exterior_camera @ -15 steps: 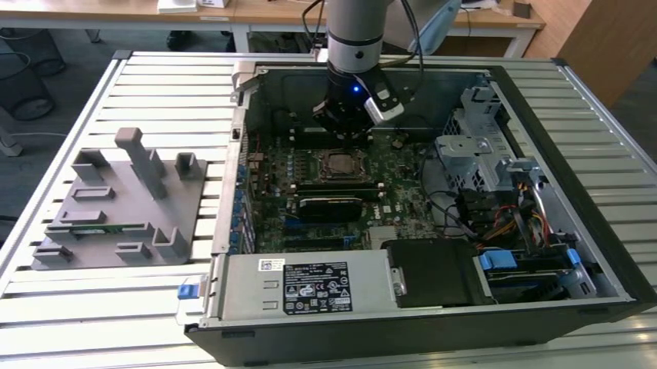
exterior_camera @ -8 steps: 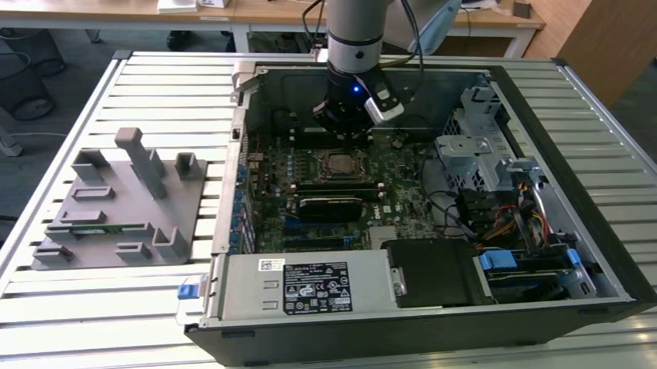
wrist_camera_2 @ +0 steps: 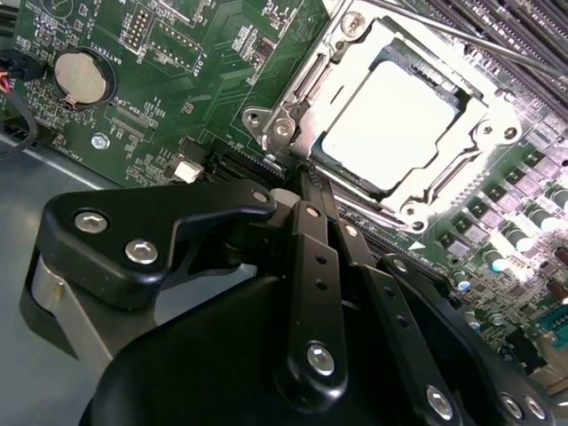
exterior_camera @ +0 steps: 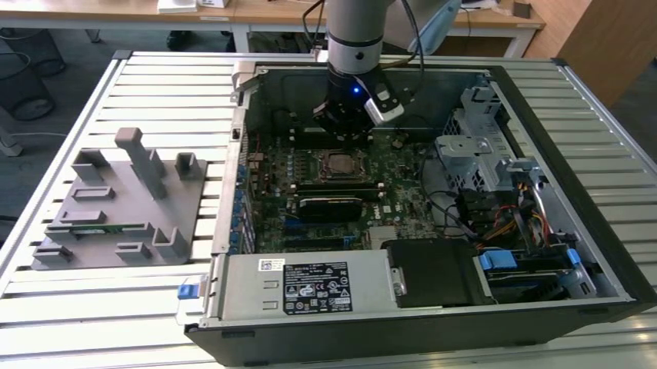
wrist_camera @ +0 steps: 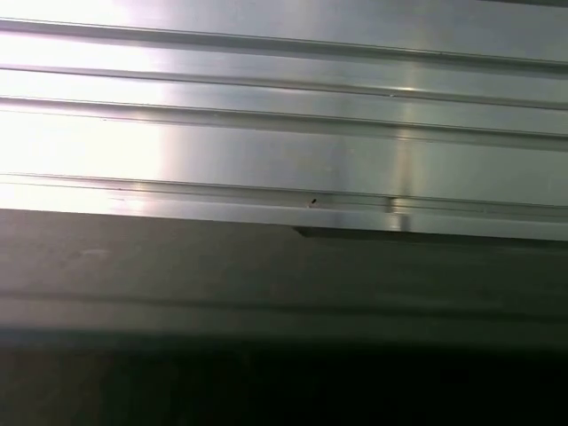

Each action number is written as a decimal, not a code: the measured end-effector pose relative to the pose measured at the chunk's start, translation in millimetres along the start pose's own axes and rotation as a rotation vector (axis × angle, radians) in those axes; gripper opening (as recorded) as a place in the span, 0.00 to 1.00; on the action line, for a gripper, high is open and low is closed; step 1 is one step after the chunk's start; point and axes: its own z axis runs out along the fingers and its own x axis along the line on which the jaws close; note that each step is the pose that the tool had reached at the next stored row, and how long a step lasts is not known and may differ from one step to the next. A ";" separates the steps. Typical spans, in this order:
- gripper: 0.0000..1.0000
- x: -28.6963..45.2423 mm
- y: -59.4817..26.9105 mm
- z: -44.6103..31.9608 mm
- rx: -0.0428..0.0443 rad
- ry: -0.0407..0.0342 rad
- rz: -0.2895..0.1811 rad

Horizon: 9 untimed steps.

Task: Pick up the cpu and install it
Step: 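Install the first cpu locking lever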

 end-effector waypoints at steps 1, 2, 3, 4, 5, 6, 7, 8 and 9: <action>0.11 0.0 0.0 0.3 0.0016 0.0001 0.000; 0.11 0.0 0.0 0.6 0.0031 0.0003 0.000; 0.11 0.0 0.0 0.8 0.0048 0.0006 0.000; 0.11 0.0 -0.1 1.1 0.0067 0.0009 0.000; 0.11 0.0 -0.1 1.4 0.0082 0.0011 0.000; 0.11 0.0 -0.1 1.8 0.0096 0.0013 0.000; 0.11 0.0 -0.1 1.9 0.0103 0.0013 0.000; 0.11 0.0 -0.1 1.9 0.0104 0.0013 0.000; 0.11 -0.1 0.0 2.0 0.0102 0.0013 0.000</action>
